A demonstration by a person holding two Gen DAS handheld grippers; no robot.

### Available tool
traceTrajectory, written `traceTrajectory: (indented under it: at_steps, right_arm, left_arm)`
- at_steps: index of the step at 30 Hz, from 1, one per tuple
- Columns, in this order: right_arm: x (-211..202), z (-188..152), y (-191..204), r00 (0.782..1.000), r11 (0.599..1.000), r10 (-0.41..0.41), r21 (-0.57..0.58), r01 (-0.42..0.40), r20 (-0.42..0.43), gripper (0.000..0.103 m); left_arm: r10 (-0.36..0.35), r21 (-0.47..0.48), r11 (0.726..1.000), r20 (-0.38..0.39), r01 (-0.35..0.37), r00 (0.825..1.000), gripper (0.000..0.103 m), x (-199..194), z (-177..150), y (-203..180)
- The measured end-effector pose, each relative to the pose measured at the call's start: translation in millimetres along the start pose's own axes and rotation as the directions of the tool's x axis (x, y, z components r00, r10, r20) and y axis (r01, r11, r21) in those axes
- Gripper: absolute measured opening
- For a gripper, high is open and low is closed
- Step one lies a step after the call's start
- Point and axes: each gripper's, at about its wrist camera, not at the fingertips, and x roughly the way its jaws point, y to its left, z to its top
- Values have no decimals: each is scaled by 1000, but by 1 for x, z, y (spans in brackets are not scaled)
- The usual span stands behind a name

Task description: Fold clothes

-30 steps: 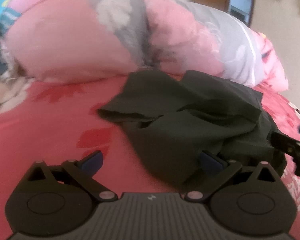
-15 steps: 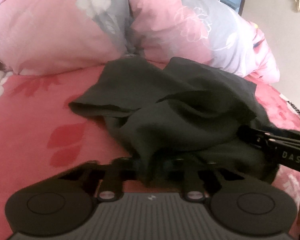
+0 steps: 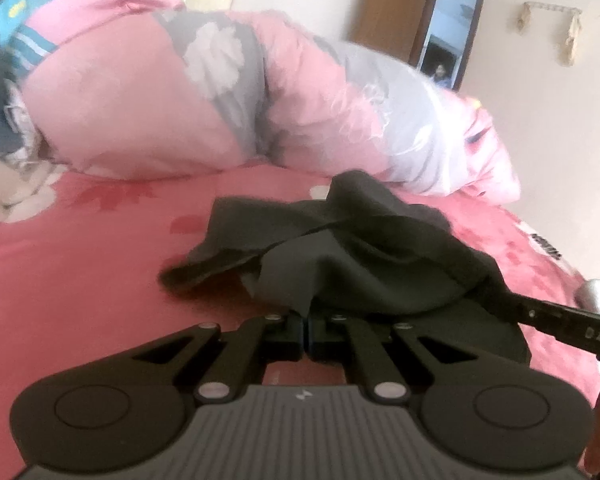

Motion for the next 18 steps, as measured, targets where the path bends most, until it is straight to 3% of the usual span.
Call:
traceTrajectory:
  at_steps: [8, 11, 13, 15, 16, 18]
  right_arm:
    - [-47, -43, 45, 976, 979, 203, 54, -199, -83, 2]
    - [-47, -60, 53, 963, 975, 223, 57, -217, -153, 3]
    - [-47, -70, 56, 953, 974, 228, 60, -220, -200, 6]
    - [-54, -67, 49, 958, 976, 215, 71, -205, -192, 10]
    - [-59, -65, 45, 961, 978, 207, 76, -197, -183, 14]
    - [-67, -60, 38, 967, 980, 192, 87, -180, -164, 38]
  left_arm:
    - [18, -64, 998, -69, -22, 997, 2, -55, -39, 30]
    - [19, -99, 995, -111, -30, 994, 4, -61, -53, 44]
    - [9, -130, 991, -122, -25, 993, 13, -67, -59, 55]
    - [17, -146, 989, -95, -31, 995, 34, -77, -62, 64]
    - [23, -148, 988, -74, -34, 997, 39, -81, -61, 67]
    - [36, -153, 987, -34, -40, 999, 48, -89, -58, 73]
